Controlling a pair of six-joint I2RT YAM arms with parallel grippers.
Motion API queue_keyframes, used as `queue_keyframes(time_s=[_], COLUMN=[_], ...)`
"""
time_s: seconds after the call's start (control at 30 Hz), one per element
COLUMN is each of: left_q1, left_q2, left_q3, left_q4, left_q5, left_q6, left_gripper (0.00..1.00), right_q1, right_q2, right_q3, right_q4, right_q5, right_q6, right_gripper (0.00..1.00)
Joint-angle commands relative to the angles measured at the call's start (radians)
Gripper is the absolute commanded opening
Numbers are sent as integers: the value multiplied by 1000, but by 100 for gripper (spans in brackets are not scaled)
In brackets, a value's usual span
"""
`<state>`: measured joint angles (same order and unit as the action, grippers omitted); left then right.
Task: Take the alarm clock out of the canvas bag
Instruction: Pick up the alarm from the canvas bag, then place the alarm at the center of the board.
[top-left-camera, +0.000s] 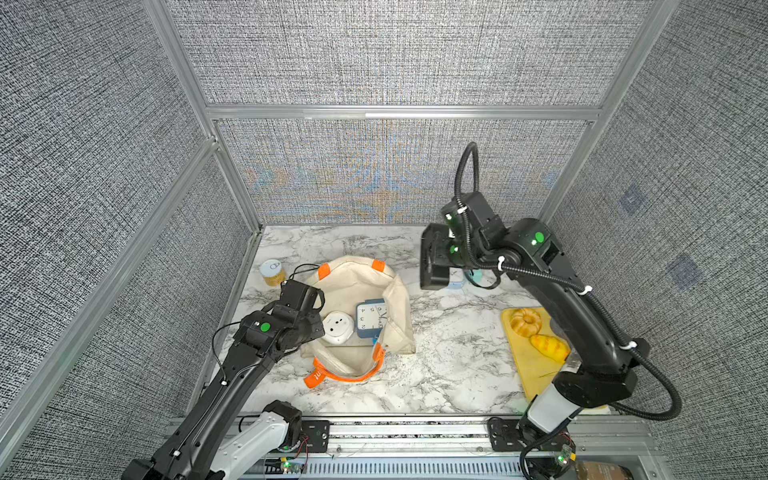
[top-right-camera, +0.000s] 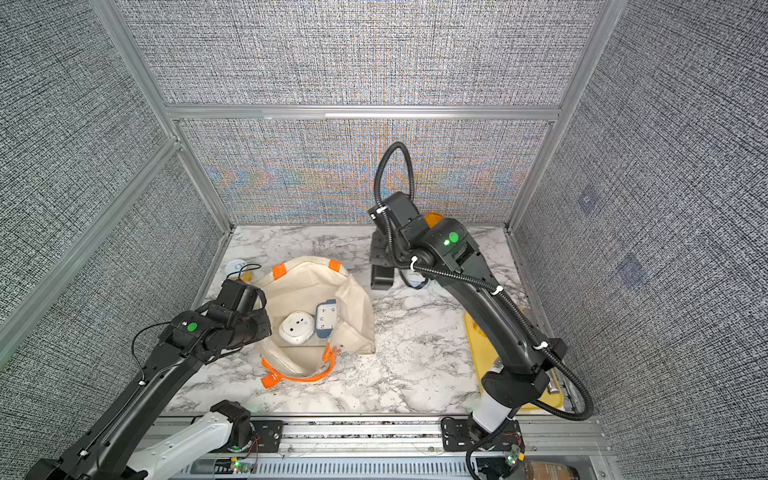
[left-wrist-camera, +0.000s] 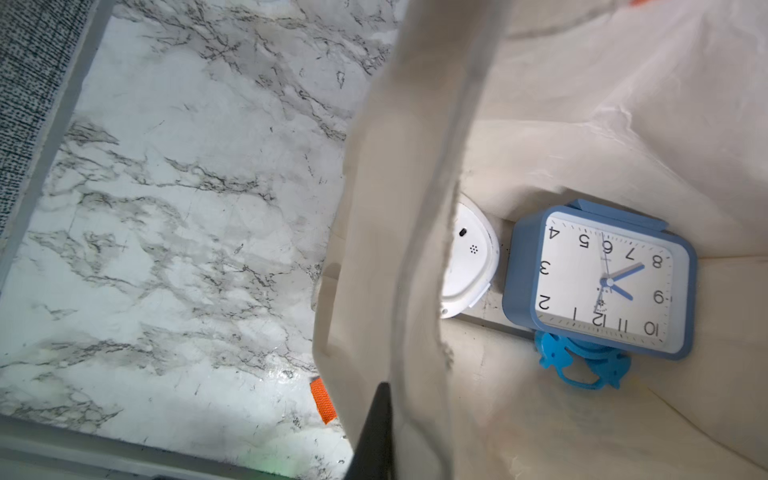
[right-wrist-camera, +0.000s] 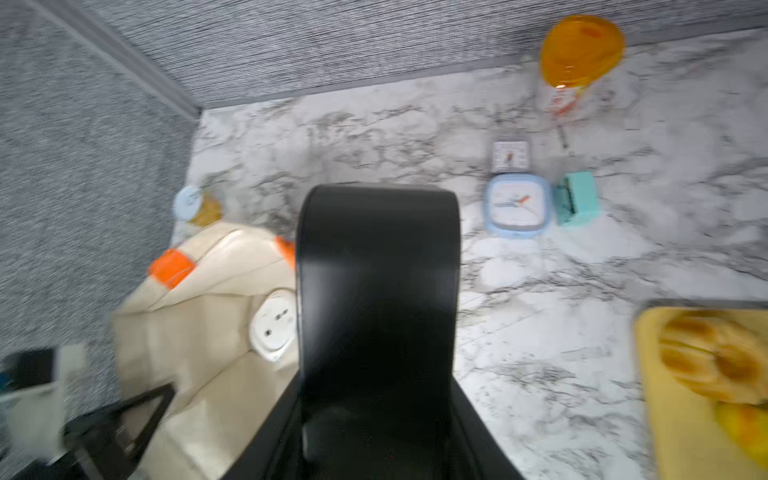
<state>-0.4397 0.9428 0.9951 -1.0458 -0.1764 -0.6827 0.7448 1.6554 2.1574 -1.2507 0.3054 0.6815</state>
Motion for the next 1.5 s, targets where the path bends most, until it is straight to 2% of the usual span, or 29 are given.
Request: queue_keyframes(time_s=[0.0,0.17,0.33,0.6,1.23,1.47], left_q1=[1,1,1,1,1,2], left_q2=[-3,2,15,57,48,38], left_q3=[-8,-37,-54,-59,-84,-82], left_q4=[52,84,113,157,220,214], left_q5=[28,70,90,97,106,101], left_q6=[39,36,26,50,84,100], left_gripper=[0,0,0,0,0,0], right_q1=[-78,-174,-227,-271,-297,-298], right_q2=[-7,68,200,424,619,647], right_q3=[-96,-185,-203,-121,-16,7], right_q4=[137,249,323,333,369,367], right_q5=[-42,-107,-154,-164,-134,-110], right_q6=[-82,-132,-142,-164,-224,-238], right_gripper=[39,39,39,39,39,47])
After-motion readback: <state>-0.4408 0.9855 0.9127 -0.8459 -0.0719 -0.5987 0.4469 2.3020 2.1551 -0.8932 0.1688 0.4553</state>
